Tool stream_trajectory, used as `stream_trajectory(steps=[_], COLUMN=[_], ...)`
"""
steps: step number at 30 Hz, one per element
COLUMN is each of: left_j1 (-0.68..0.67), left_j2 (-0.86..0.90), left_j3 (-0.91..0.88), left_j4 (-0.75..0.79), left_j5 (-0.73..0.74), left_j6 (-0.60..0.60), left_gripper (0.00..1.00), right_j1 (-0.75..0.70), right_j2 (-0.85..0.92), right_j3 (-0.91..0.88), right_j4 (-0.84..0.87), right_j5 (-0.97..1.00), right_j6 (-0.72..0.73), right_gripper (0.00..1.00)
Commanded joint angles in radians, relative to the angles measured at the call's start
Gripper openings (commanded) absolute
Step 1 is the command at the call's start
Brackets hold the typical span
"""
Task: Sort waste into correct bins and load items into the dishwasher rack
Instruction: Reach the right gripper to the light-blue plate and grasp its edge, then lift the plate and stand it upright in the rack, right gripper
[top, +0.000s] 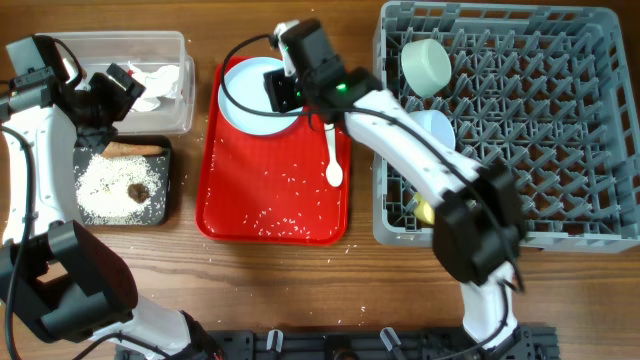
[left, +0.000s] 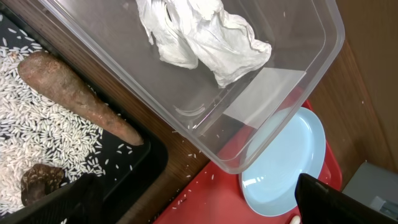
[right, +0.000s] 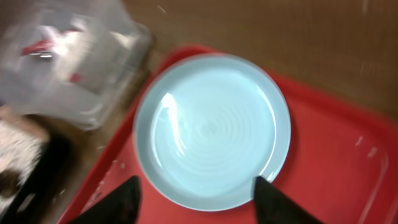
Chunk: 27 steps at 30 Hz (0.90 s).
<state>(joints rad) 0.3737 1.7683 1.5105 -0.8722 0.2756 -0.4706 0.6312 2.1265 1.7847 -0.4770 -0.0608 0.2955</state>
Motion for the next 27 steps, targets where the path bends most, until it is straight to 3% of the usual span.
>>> stream_trajectory(steps=[1,2,4,12,14,16,19,21,23,27], left_j1=[0.005,0.005,0.005,0.005,0.005,0.005,0.005,0.005,0.005,0.005], left_j2=[-0.003,-0.003,-0.003,-0.003,-0.003,-0.003,-0.003,-0.003,-0.003,-0.003], left_j3=[0.014,0.014,0.014,0.014,0.014,0.014,0.014,0.014,0.014,0.014], left_j4=[0.0,0.0,0.0,0.0,0.0,0.0,0.0,0.0,0.0,0.0], left_j5=[0.004,0.004,0.004,0.004,0.004,0.004,0.004,0.004,0.004,0.004], left_j6=[-0.009,-0.009,-0.009,-0.009,-0.009,-0.009,-0.009,-0.009,-0.009,-0.009], left_gripper=[1.0,1.0,1.0,1.0,1.0,1.0,1.0,1.0,1.0,1.0], right_j1=[0.005,0.005,0.005,0.005,0.005,0.005,-0.005,-0.016,-0.017,-0.017], right_j2=[0.101,0.124,0.146,0.215,0.215,0.215,0.188,0.116,-0.006,-0.328], right_j3=[-0.019,-0.019,-0.019,-0.02,-0.02,-0.02,-0.017,0.003,0.022,0.022], right_j4=[0.006,0.005,0.004,-0.049,-0.105,-0.184,-0.271,-0.29,-0.35,-0.453], right_j5=[0.1,0.13,0.171,0.131,0.098,-0.018,-0.045,-0.04,0.124,0.635], right_j6=[0.291,0.37,0.446,0.441,0.446,0.445,0.432,0.329,0.241,0.156], right_gripper=[0.45,0.33,0.23,0.17,0.04,0.04,0.04,0.04,0.04,0.04])
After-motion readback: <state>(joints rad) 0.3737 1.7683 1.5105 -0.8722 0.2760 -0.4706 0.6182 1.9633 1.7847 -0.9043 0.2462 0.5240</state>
